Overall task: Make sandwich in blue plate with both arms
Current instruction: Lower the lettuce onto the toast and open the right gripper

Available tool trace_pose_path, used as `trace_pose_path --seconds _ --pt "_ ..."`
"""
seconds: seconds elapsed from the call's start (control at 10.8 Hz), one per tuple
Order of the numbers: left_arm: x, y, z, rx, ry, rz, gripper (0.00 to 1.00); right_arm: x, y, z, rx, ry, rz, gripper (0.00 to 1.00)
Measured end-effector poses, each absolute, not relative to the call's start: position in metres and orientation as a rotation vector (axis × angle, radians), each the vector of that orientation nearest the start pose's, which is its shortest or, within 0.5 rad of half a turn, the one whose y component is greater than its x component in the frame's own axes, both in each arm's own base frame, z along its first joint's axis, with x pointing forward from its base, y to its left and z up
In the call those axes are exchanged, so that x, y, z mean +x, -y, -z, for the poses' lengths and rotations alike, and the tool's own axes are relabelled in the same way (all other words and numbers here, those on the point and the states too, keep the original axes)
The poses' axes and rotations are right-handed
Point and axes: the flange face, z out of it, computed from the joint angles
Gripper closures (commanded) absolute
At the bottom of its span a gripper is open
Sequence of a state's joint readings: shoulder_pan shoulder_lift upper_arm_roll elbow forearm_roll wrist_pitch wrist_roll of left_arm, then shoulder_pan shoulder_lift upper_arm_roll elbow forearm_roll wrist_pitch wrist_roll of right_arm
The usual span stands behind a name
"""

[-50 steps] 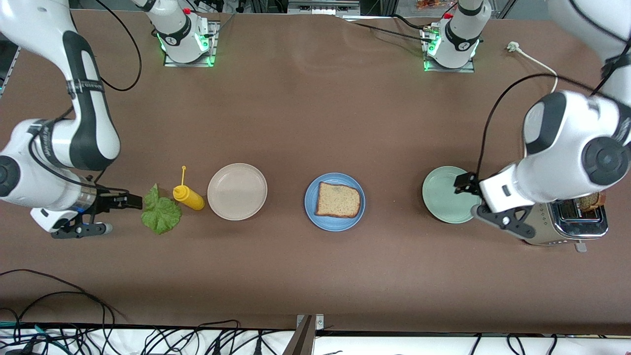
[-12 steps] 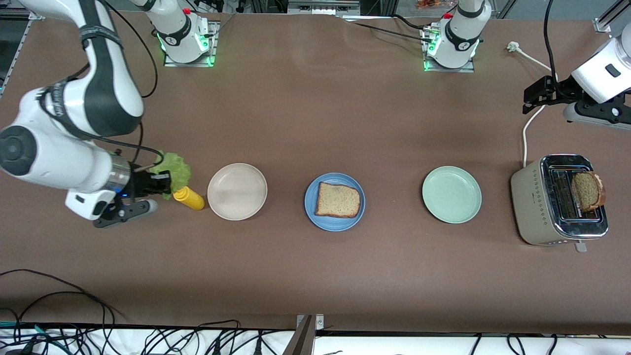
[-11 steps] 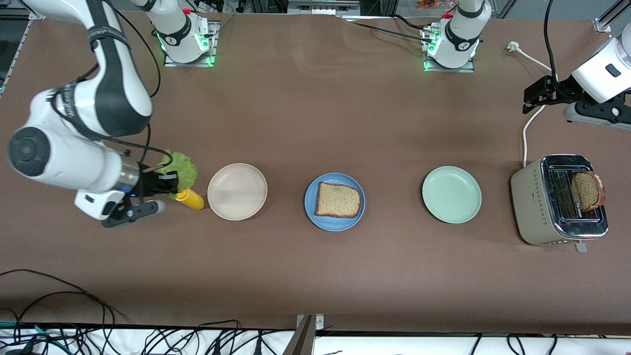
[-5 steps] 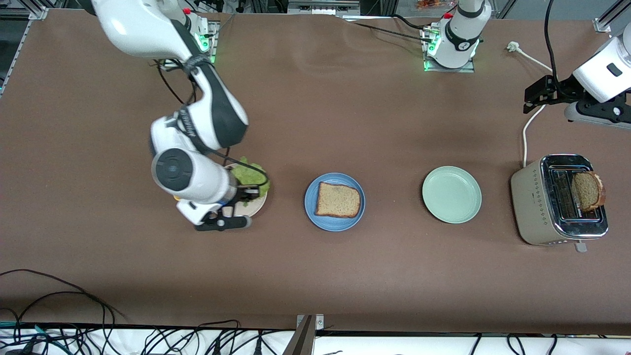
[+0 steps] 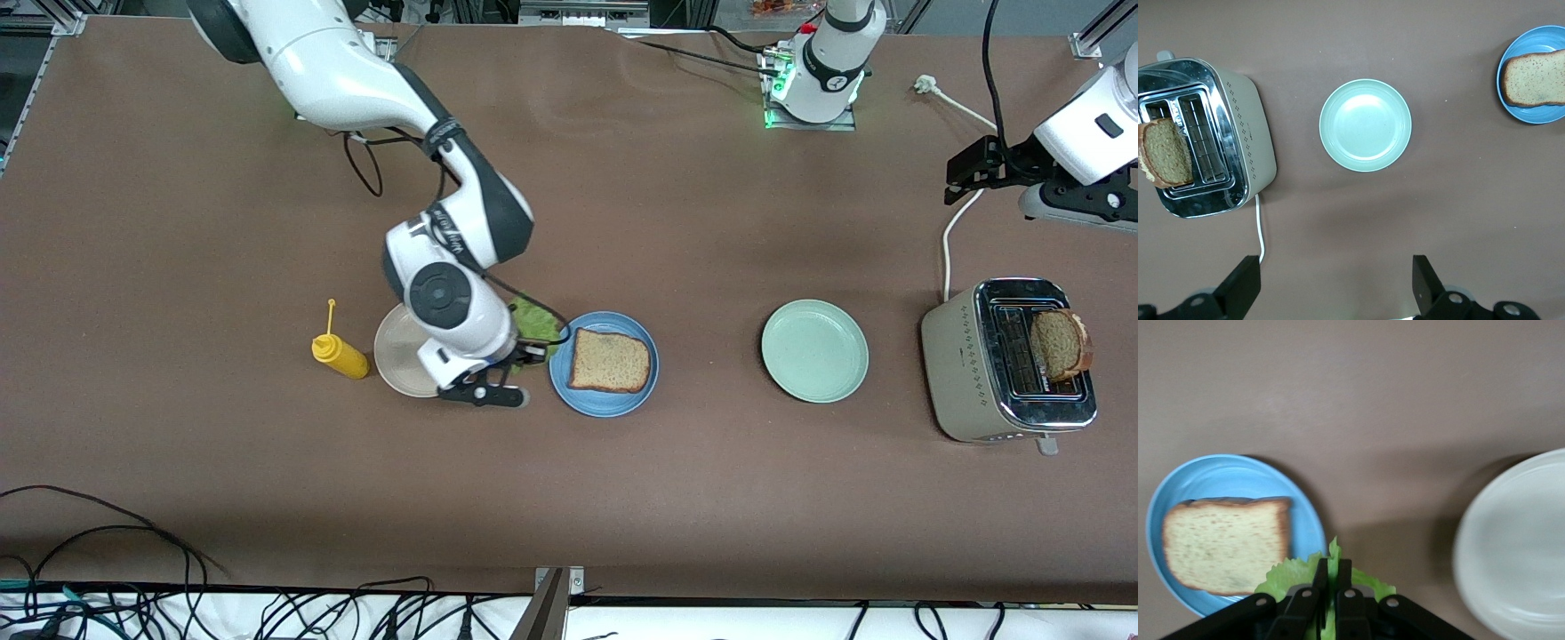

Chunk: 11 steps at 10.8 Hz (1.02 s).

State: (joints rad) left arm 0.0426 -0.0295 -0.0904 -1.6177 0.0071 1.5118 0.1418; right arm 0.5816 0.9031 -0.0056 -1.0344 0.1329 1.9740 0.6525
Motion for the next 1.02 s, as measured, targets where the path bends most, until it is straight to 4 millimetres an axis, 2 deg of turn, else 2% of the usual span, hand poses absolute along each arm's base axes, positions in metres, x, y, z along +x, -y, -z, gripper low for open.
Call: trace_pose_path --seconds 0.19,0.46,0.65,1.02 --pt "0.538 0.025 -0.614 -3.119 -0.295 -0.12 0.0 0.631 -0.472 -0.288 -3.003 -0.266 -0.018 1.0" --pt "0.538 0.025 -0.614 -3.119 -0.294 -0.12 0.0 0.616 -0.508 -0.288 -2.937 -0.453 0.061 1.0" --pt "0.538 0.025 -0.614 -3.119 -0.294 -0.12 0.0 0.615 -0.519 -0.281 -2.872 -0.573 0.104 1.0" --pt "0.538 0.025 -0.614 -3.119 -0.293 -0.12 0.0 0.619 -0.523 -0.247 -2.821 -0.61 0.163 1.0"
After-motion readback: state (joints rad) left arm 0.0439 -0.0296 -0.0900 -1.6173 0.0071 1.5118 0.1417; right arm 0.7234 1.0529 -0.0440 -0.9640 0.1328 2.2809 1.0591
